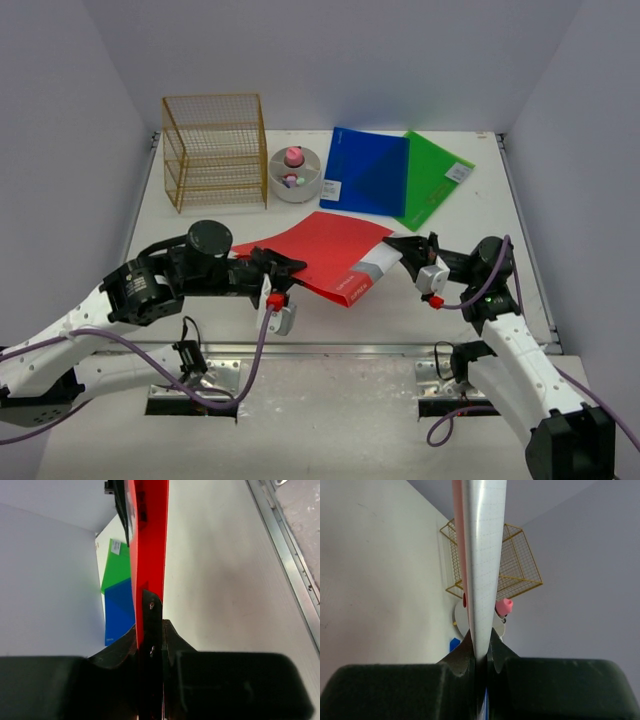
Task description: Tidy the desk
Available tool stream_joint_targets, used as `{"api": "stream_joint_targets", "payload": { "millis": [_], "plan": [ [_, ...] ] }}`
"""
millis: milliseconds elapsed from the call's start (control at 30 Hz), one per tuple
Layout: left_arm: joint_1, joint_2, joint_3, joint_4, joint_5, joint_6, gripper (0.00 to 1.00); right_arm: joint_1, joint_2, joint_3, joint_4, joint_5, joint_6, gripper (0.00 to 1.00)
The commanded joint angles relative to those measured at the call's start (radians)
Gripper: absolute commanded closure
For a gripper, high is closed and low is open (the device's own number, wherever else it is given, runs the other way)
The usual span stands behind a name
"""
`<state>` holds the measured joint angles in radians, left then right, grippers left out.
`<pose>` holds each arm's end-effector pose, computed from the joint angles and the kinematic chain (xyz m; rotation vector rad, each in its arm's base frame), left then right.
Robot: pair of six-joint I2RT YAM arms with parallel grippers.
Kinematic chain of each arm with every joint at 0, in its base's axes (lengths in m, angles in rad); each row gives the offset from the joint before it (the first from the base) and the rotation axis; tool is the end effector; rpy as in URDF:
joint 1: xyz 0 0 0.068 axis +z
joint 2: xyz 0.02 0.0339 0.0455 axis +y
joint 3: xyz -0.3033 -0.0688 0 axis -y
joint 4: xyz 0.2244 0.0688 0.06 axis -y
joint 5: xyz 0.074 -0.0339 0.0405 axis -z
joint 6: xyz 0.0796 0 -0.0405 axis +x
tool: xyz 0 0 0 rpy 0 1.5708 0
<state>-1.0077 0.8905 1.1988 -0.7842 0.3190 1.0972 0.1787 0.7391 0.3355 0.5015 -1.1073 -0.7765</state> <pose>0.0631 -0.1468 0.4060 1.8543 0.8294 -0.2698 0.1200 0.0940 0.2956 -1.3523 0.7296 0.3376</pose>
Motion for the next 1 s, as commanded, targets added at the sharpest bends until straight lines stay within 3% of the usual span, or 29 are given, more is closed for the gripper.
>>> {"api": "stream_joint_targets", "payload": {
  "millis": [0, 33, 100, 167, 200, 367, 500, 667, 867, 967],
  "plan": [
    [-0.012, 0.030, 0.032, 0.146, -0.073, -0.077, 1.00, 0.024, -0.013, 0.083, 0.069, -0.091, 0.022, 0.92],
    [-0.012, 0.030, 0.044, 0.152, -0.077, -0.080, 1.00, 0.024, -0.015, 0.086, 0.061, -0.091, 0.022, 0.91],
    [-0.012, 0.037, 0.106, 0.116, -0.115, -0.105, 1.00, 0.024, -0.019, 0.092, 0.035, -0.067, 0.033, 0.37],
    [-0.011, 0.067, 0.179, 0.067, -0.183, -0.133, 1.00, 0.024, -0.025, 0.101, 0.028, -0.016, 0.077, 0.08],
    [-0.011, 0.081, 0.229, 0.026, -0.214, -0.138, 1.00, 0.024, -0.028, 0.112, 0.011, 0.010, 0.096, 0.02],
    [-0.011, 0.111, 0.450, -0.143, -0.367, -0.086, 1.00, 0.024, -0.070, 0.140, -0.111, 0.107, 0.140, 0.01],
    [-0.010, 0.140, 0.582, -0.205, -0.583, 0.020, 1.00, 0.024, -0.123, 0.116, -0.169, 0.122, 0.125, 0.01],
    [-0.011, 0.168, 0.676, -0.172, -0.802, 0.192, 1.00, 0.024, -0.134, 0.116, -0.211, 0.136, 0.127, 0.01],
    [0.000, 0.238, 0.756, -0.097, -0.922, 0.366, 1.00, 0.024, -0.128, 0.109, -0.220, 0.133, 0.129, 0.01],
    [0.205, 0.347, 0.863, -0.097, -0.827, 0.403, 1.00, 0.024, -0.127, 0.111, -0.226, 0.132, 0.129, 0.01]
  ]
}}
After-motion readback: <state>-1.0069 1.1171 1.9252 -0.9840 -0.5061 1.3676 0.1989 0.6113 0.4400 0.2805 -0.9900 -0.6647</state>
